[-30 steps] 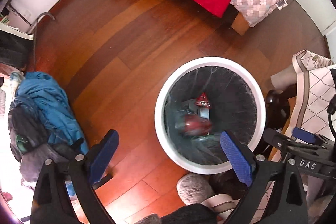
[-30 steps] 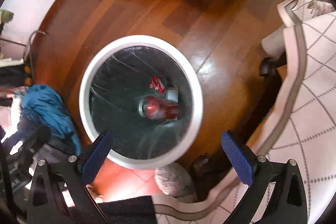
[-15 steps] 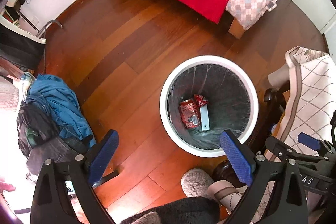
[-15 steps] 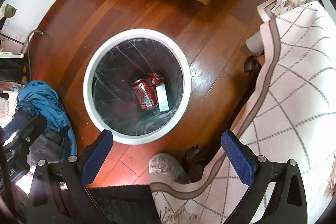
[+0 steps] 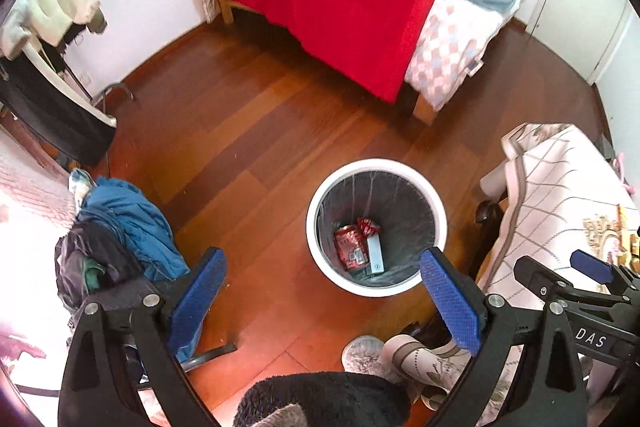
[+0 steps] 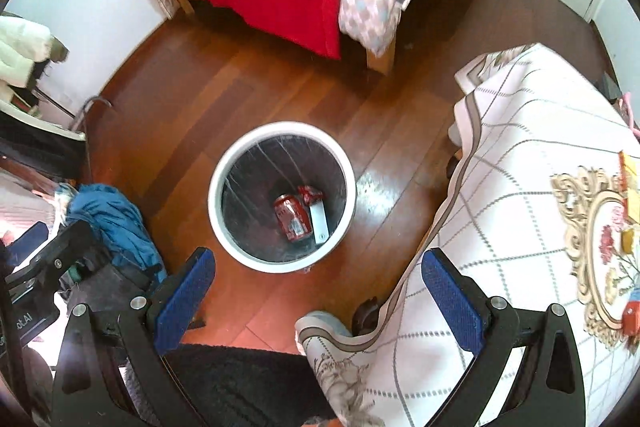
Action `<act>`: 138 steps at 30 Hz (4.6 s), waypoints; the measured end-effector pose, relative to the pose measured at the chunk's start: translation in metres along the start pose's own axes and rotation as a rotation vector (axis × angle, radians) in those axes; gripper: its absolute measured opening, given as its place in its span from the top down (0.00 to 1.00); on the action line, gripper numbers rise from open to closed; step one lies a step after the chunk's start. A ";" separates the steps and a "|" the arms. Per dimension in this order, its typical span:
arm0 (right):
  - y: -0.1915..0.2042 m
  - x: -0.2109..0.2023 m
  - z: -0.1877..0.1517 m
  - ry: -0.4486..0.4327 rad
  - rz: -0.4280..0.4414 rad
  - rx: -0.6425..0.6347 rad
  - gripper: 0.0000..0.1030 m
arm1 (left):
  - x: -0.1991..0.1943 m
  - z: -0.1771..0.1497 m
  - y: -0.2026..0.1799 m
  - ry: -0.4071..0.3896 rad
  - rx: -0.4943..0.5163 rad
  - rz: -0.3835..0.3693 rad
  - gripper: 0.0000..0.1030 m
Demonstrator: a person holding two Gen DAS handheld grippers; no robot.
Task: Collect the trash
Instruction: 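Grasp the DHA Pure Milk carton with the left tool while the right tool grasps the brown snack wrapper, then carry the carton and wrapper over the bin and open both tools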
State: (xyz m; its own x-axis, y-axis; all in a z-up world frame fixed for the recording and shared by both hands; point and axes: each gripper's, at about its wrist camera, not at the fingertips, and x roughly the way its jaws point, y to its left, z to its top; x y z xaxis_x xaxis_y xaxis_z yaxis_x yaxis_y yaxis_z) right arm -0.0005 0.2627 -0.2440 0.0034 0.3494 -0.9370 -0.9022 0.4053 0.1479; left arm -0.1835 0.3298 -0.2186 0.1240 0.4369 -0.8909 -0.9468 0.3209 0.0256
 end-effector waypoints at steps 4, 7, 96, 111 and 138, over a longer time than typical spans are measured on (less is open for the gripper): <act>-0.004 -0.043 -0.008 -0.071 0.032 0.006 0.00 | -0.032 -0.004 -0.003 -0.056 0.004 -0.009 0.04; -0.011 -0.076 -0.016 -0.122 0.071 0.028 0.00 | -0.057 -0.007 -0.009 -0.096 0.012 -0.008 0.04; -0.466 -0.167 -0.222 -0.158 -0.227 0.685 0.76 | -0.050 -0.115 -0.447 -0.001 0.621 -0.333 0.55; -0.313 -0.195 -0.114 -0.284 -0.008 0.451 0.76 | -0.090 -0.017 -0.286 -0.168 0.420 -0.266 0.55; -0.020 0.162 0.047 0.176 0.112 0.091 0.76 | 0.185 0.049 -0.033 0.271 0.020 -0.232 0.54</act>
State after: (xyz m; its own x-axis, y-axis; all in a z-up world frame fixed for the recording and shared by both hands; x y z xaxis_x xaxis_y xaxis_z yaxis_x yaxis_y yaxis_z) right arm 0.0385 0.3504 -0.3840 -0.1768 0.2466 -0.9528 -0.8501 0.4496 0.2741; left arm -0.1146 0.4408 -0.3620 0.2489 0.1124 -0.9620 -0.8964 0.4028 -0.1849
